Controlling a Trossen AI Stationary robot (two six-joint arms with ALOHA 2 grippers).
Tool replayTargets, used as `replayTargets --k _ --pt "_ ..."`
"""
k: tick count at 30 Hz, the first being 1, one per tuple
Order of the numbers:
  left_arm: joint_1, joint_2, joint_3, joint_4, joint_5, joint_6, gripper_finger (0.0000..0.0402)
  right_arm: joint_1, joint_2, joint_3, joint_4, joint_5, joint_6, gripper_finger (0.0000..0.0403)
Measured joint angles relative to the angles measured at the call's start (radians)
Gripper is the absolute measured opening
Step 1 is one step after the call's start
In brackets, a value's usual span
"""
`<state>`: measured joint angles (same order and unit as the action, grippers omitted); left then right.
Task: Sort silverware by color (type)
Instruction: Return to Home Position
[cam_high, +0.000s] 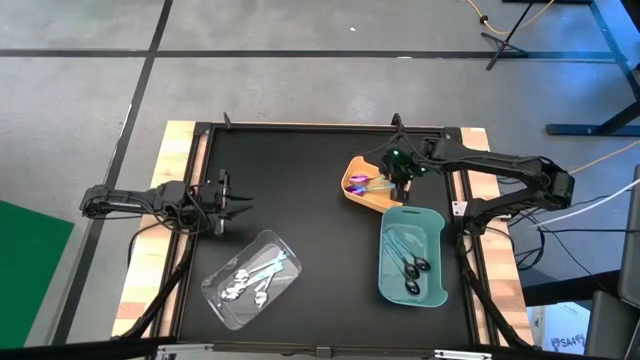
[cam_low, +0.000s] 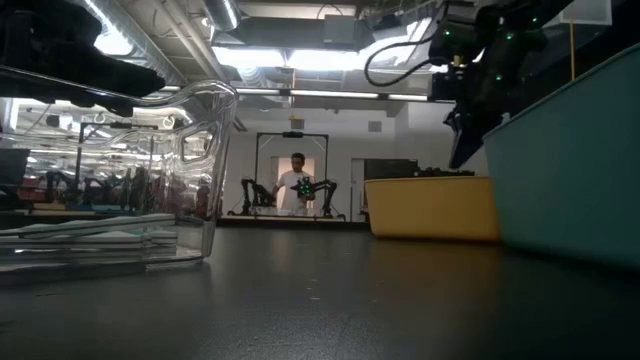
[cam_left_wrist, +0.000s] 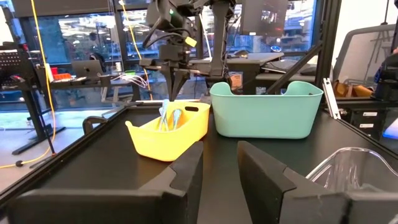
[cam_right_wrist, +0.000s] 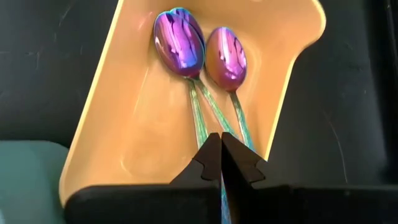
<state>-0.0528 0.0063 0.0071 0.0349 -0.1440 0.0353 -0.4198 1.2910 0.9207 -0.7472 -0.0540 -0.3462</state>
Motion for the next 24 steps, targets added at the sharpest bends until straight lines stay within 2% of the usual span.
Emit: replayTargets --k 13,24 --pt "0.000 0.000 0.000 0.000 0.000 -0.001 0.0094 0.000 -0.023 0.000 0.060 -0.023 -0.001 0.0001" --pt "0.000 0.000 0.000 0.000 0.000 -0.001 0.0094 0.000 -0.230 0.000 0.067 -0.118 -0.002 0.0001"
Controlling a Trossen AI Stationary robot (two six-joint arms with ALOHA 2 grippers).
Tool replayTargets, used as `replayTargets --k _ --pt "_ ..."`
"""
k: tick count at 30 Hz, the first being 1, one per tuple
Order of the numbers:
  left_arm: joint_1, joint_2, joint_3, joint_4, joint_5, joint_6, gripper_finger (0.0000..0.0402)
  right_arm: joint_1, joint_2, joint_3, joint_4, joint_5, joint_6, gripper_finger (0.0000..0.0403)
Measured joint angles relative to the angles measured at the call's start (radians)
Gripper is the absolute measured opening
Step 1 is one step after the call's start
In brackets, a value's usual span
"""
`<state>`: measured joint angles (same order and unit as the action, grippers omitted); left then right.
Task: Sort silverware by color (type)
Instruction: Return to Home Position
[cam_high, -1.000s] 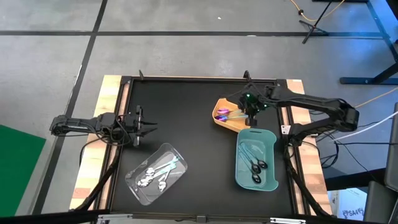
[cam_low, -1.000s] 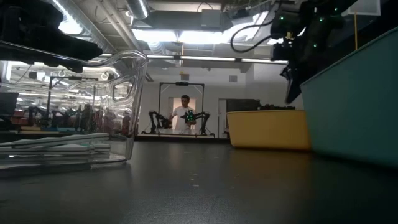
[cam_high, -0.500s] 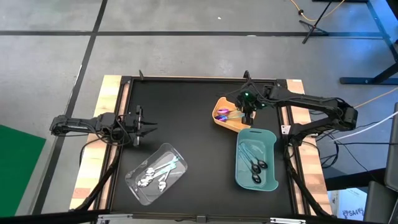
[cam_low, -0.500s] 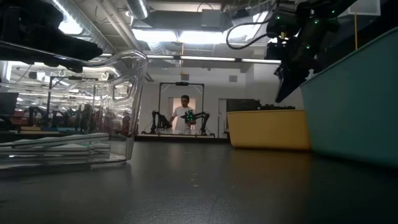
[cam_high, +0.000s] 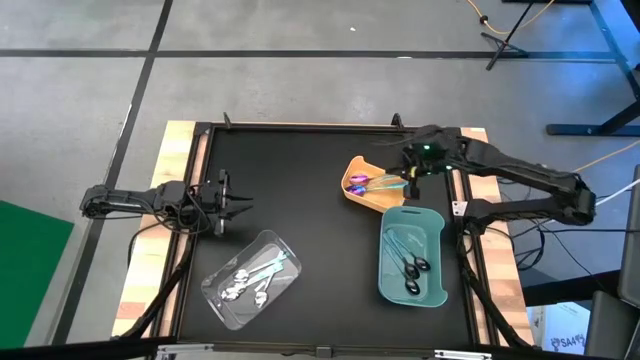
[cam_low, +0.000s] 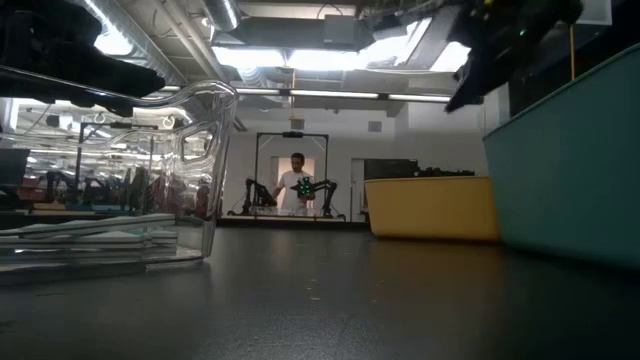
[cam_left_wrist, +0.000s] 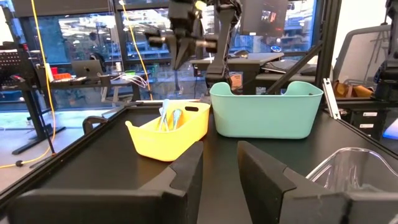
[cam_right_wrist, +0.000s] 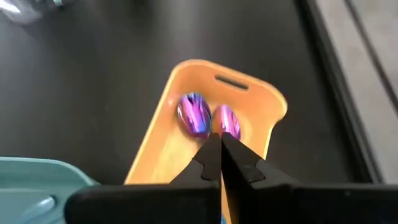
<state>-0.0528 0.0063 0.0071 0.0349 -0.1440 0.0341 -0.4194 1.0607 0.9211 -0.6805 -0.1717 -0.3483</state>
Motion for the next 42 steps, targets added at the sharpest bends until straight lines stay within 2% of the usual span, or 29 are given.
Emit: replayTargets --k 8,13,20,24,30,37,42 --pt "0.000 0.000 0.000 0.000 0.000 0.000 0.0094 0.000 -0.176 -0.024 0.037 -0.088 0.002 0.0001" --pt "0.000 0.000 0.000 0.000 0.000 0.000 0.0094 0.000 -0.321 -0.186 0.186 -0.118 0.070 0.0001" --pt "0.000 0.000 0.000 0.000 0.000 0.000 0.0094 0.000 -0.574 -0.410 0.280 -0.110 0.177 0.0001" --pt "0.000 0.000 0.000 0.000 0.000 0.000 0.0094 0.000 -0.724 -0.481 0.295 -0.110 0.240 0.0001" --pt "0.000 0.000 0.000 0.000 0.000 0.000 0.0094 0.000 -0.897 -0.514 0.385 -0.137 0.298 0.0001" --pt "0.000 0.000 0.000 0.000 0.000 0.000 0.0094 0.000 -0.988 -0.651 0.554 -0.262 0.403 0.0001" --pt "0.000 0.000 0.000 0.000 0.000 0.001 0.0094 0.000 -0.998 -0.782 0.736 -0.288 0.477 0.0001"
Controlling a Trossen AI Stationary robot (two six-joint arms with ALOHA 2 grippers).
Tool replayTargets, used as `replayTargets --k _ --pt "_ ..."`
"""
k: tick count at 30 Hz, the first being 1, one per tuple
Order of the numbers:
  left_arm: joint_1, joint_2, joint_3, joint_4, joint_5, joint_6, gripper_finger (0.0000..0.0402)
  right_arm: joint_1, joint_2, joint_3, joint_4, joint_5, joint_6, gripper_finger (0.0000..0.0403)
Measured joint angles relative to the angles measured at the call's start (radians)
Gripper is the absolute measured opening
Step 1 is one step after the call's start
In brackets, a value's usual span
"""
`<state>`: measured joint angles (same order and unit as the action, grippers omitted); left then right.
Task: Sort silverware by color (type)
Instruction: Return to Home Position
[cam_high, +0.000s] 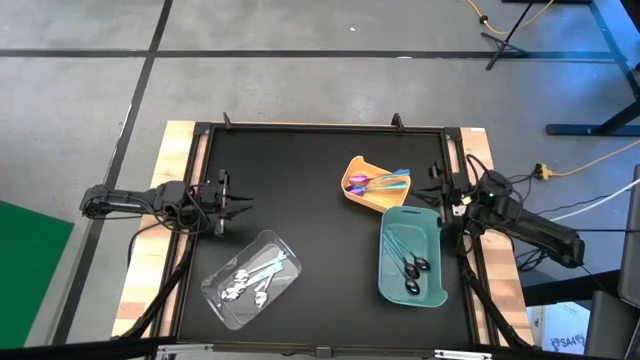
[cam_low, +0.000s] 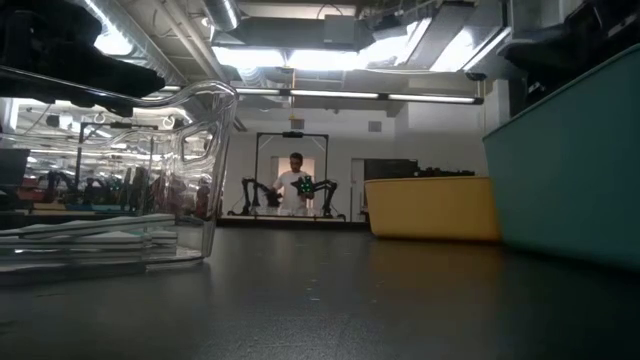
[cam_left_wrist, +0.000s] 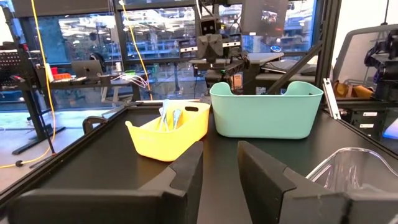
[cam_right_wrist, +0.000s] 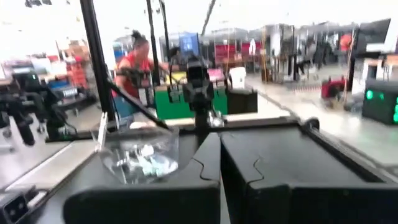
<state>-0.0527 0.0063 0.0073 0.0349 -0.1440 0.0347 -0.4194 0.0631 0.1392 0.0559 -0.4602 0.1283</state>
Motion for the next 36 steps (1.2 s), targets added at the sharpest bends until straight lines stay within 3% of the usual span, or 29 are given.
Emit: replayTargets --k 5,12,16,25,32,36 --pt "0.000 0.000 0.000 0.000 0.000 0.000 0.0094 0.000 -0.001 -0.130 0.258 -0.009 0.079 0.0001" --pt "0.000 0.000 0.000 0.001 0.000 0.000 0.0094 0.011 0.000 -0.132 0.264 -0.027 0.143 0.0001" --pt "0.000 0.000 0.000 0.001 0.000 0.000 0.0094 0.089 0.000 -0.132 0.253 0.066 0.144 0.0001" --pt "0.000 0.000 0.000 0.001 0.000 0.000 0.0094 0.351 0.066 -0.132 0.220 0.446 -0.036 0.0001" --pt "0.000 0.000 0.000 0.001 0.000 0.000 0.0094 0.374 0.040 -0.132 0.201 0.438 -0.088 0.0001" --pt "0.000 0.000 0.000 0.000 0.000 0.000 0.0094 0.374 -0.010 -0.126 0.087 0.434 -0.088 0.0001"
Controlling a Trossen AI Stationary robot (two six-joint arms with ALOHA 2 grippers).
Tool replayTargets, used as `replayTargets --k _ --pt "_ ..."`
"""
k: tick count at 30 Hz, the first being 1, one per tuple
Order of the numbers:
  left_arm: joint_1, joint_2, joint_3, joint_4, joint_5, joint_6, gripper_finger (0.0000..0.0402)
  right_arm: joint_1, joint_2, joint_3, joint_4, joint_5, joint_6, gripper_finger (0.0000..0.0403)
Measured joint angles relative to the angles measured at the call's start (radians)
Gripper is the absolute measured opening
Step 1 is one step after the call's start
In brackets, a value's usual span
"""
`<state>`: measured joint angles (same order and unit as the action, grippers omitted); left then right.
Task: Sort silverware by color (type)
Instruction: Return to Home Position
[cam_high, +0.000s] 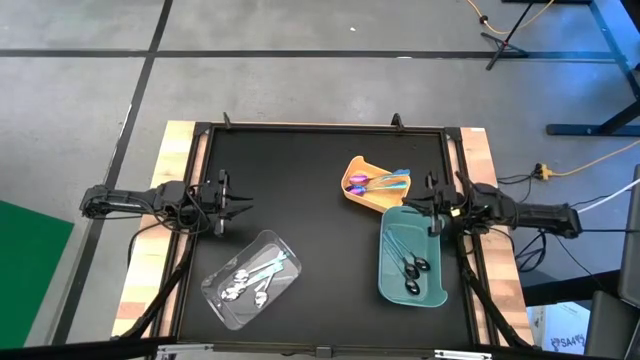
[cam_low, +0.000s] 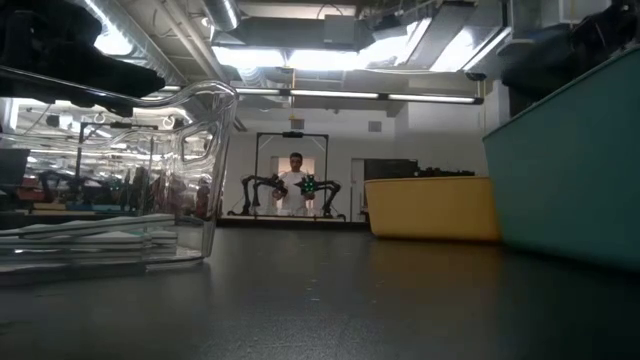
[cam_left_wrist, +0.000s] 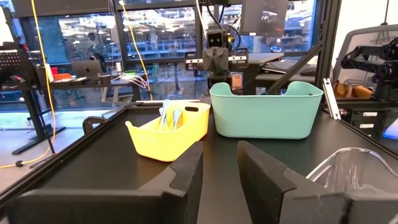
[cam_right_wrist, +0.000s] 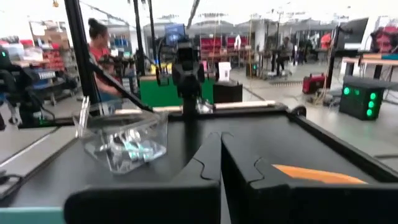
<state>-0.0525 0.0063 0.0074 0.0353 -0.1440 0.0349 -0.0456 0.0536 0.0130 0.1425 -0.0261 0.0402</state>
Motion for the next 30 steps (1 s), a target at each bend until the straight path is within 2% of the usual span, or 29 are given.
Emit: replayTargets --k 3,7,14,20,30 --pt "0.000 0.000 0.000 0.000 0.000 0.000 0.0094 0.000 -0.048 0.022 -0.108 0.000 0.000 0.0001" --pt "0.000 0.000 0.000 0.002 0.000 0.000 0.0094 0.000 -0.052 0.031 -0.147 0.007 0.000 0.0001" --pt "0.000 0.000 0.000 0.003 0.000 0.000 0.0094 0.000 -0.043 -0.005 -0.119 0.060 0.004 0.0001" --pt "0.000 0.000 0.000 0.003 0.000 0.000 0.0094 0.000 -0.043 -0.005 -0.126 0.033 -0.049 0.0001" --pt "0.000 0.000 0.000 0.003 0.000 0.000 0.0094 0.000 -0.021 -0.005 -0.127 0.033 0.003 0.0001"
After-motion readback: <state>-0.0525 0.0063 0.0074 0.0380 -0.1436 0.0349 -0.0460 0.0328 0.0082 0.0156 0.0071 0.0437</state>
